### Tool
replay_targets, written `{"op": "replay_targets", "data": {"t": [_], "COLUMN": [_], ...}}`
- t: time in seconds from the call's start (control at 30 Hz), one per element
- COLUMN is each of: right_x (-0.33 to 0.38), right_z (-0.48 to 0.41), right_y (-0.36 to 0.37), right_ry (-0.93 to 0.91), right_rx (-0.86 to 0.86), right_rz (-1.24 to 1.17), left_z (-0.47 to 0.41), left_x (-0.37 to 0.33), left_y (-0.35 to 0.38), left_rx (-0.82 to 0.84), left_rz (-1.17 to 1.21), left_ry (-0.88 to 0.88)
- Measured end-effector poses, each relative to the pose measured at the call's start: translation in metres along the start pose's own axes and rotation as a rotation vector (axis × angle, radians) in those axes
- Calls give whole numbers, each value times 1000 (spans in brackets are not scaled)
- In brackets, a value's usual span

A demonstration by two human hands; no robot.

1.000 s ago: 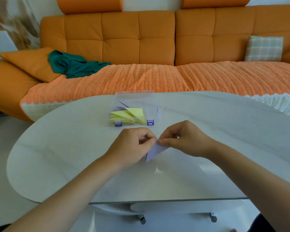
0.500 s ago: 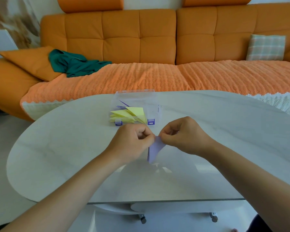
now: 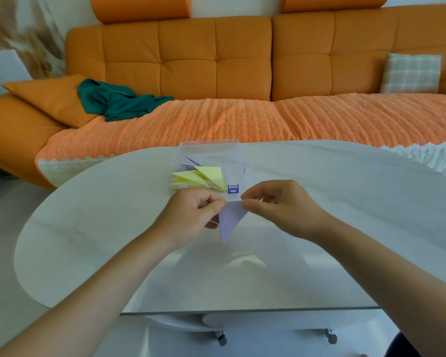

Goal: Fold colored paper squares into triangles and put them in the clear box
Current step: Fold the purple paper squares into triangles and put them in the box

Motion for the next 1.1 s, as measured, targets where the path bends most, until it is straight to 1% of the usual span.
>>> {"op": "replay_targets", "data": {"t": [0.07, 0.17, 0.23, 0.33, 0.43, 0.53, 0.6, 0.67, 0.7, 0.77, 0.83, 0.87, 0.93, 1.0, 1.1], "right_x": [2, 5, 7, 8, 7, 3, 0, -1, -1, 0, 0, -1, 0, 4, 12], "right_z": [1, 3, 4, 4, 2, -1, -1, -1, 0, 0, 0, 0, 1, 2, 3], "right_y": [5, 10, 12, 11, 5, -5, -8, -7, -4, 2, 6, 6, 6, 6, 11], "right_ry": [0, -4, -16, 7, 46, 86, 116, 129, 127, 123, 129, 132, 123, 77, -11], "right_rx": [1, 18, 27, 44, 38, -32, -70, -76, -71, -65, -57, -47, -19, -6, -11], "right_rz": [37, 67, 67, 52, 15, -33, -99, -171, -199, -247, -254, -209, -33, 52, 34], "left_z": [1, 5, 8, 7, 1, -5, -6, -5, -4, -1, 1, 1, 1, 2, 4], "left_x": [-1, -8, -16, -22, -20, -9, -3, -2, -2, -1, 1, 3, 3, 1, -2], "left_y": [2, 7, 12, 11, -3, -21, -23, -13, -5, 6, 10, 10, 9, 12, 20], "left_rx": [3, -45, -43, -11, 11, -69, -157, -186, -186, -196, -222, -235, -235, -191, -117], "left_rz": [-8, -199, -330, -399, -389, -315, -162, 31, 94, 146, 155, 129, -9, -142, -225], "left_ry": [14, 116, 202, 232, 192, 108, 67, 39, 34, 27, 0, -7, 19, 61, 89]}}
Point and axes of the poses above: each hand's wrist, its own z-axis away from the middle knuckle, its own y-axis out of the palm, x = y × z, the point moved 5 cm from there along -z, towards the middle knuckle, and after that the axes turned 1 degree about x, right-handed, at the moved point
